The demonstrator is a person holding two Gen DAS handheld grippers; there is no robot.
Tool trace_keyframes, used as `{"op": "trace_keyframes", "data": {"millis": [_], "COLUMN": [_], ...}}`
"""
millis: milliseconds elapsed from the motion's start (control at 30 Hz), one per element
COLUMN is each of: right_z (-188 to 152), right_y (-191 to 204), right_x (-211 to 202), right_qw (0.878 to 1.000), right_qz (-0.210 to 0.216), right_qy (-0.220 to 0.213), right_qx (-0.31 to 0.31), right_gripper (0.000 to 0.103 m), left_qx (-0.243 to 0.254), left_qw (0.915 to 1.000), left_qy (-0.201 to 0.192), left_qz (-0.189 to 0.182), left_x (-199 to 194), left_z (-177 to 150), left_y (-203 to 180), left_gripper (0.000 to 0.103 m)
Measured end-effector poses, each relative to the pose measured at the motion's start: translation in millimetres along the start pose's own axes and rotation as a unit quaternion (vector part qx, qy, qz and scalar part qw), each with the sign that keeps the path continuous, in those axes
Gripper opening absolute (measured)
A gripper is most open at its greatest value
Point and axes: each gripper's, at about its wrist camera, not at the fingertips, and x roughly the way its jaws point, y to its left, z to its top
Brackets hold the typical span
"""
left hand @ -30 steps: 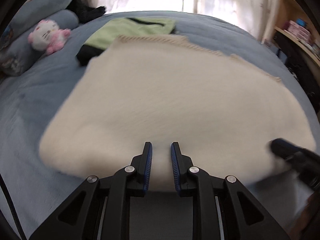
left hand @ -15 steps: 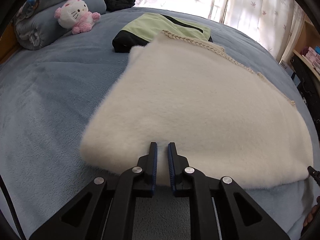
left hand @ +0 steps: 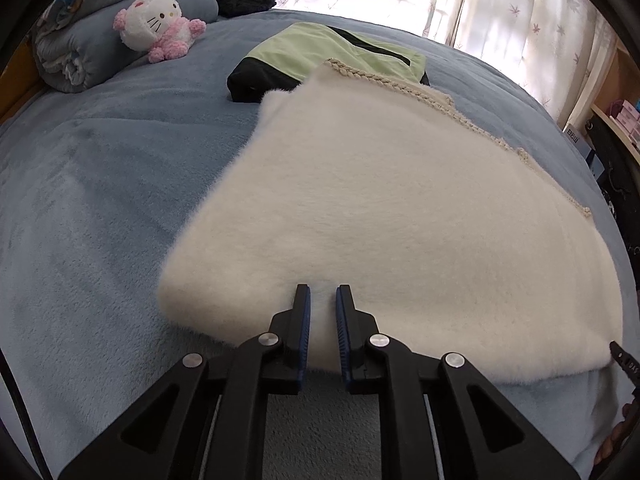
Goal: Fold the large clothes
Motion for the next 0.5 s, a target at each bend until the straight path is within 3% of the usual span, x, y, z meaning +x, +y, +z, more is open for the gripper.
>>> {"op": "trace_keyframes", "data": {"millis": [133,167,500], "right_z": [-3,-5,-33], "right_y": [8,10,36], "right_x": [-12,-17,-77], "right_qw": [1.0,1.0,0.996], "right_qz": [0.015,0.024,0.084], "right_qy": [0.007,0.009,0.007], "right_qx": [0.014,0.015,0.004], "right_gripper": [0.036,0.037,0.038], "left_qx": [-0.008,-0.009,0.0], "left_qw": [1.0,0.9999,0.9993], "left_qy": [0.006,0.007,-0.018], "left_qz": [-0.002,-0.005,-0.033], "left_x": [-13,-18,-91], "left_z": [0,1,-12], "left_y": [1,1,3], "left_gripper": [0.014,0.015,0.046]}}
